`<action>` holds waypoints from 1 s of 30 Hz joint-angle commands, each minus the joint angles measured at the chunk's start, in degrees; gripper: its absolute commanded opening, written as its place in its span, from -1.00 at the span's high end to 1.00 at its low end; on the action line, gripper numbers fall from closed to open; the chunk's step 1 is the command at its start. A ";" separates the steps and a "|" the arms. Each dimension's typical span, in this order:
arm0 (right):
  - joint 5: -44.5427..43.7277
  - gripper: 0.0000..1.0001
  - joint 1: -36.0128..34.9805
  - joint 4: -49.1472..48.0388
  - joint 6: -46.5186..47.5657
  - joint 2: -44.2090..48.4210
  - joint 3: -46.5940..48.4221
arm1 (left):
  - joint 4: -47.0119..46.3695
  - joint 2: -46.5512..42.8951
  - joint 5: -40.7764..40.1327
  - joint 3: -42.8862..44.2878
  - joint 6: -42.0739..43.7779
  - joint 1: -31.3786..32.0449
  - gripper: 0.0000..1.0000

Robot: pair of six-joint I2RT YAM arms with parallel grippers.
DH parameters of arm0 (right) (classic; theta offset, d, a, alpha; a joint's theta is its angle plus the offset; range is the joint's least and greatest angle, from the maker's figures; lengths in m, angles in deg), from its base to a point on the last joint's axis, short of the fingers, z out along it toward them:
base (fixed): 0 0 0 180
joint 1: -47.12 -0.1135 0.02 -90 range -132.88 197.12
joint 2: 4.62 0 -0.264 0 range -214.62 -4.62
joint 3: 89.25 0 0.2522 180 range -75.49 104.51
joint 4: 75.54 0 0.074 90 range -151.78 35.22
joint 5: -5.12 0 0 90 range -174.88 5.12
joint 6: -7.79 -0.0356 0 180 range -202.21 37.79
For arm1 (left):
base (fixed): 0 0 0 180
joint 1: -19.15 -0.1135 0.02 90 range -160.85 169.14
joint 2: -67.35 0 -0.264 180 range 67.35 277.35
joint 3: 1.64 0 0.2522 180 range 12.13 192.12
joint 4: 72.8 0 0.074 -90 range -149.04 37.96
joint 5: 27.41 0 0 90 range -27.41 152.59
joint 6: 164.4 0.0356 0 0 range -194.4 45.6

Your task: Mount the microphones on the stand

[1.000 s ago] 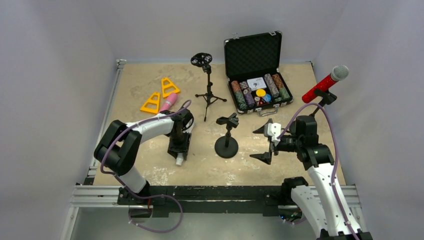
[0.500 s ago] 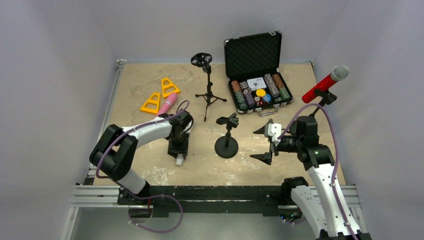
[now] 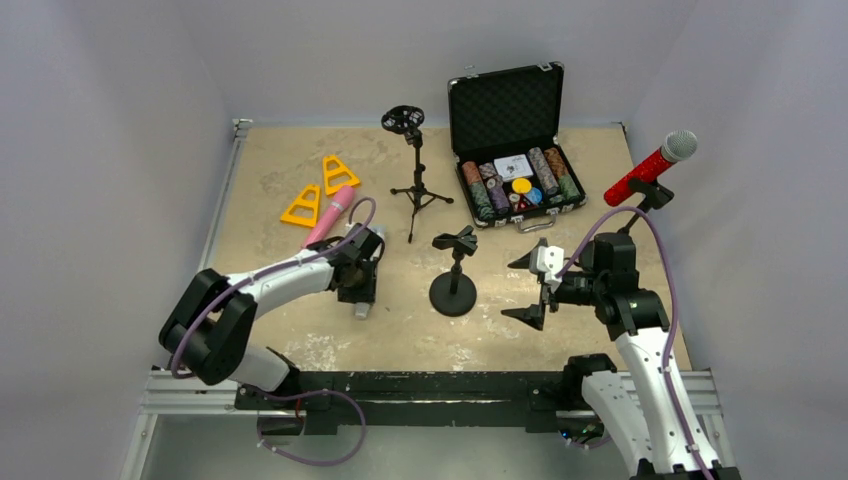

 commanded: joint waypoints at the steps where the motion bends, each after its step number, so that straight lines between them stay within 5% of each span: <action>1: 2.01 -0.97 0.53 1.13 1.88 0.03 2.31 | -12.02 -7.22 -2.02 -5.93 1.59 1.75 1.00; 10: 1.48 -0.97 0.63 5.06 5.43 -1.36 5.00 | -11.58 -31.58 4.10 -11.47 5.00 2.13 1.00; 24: 3.74 -0.95 0.02 23.31 13.43 -12.59 27.13 | -22.36 -52.27 16.93 -16.01 8.07 2.14 1.00; 30: 0.38 -0.93 -3.37 20.46 6.01 -18.06 36.67 | -29.11 -55.44 22.61 -16.19 14.45 2.13 1.00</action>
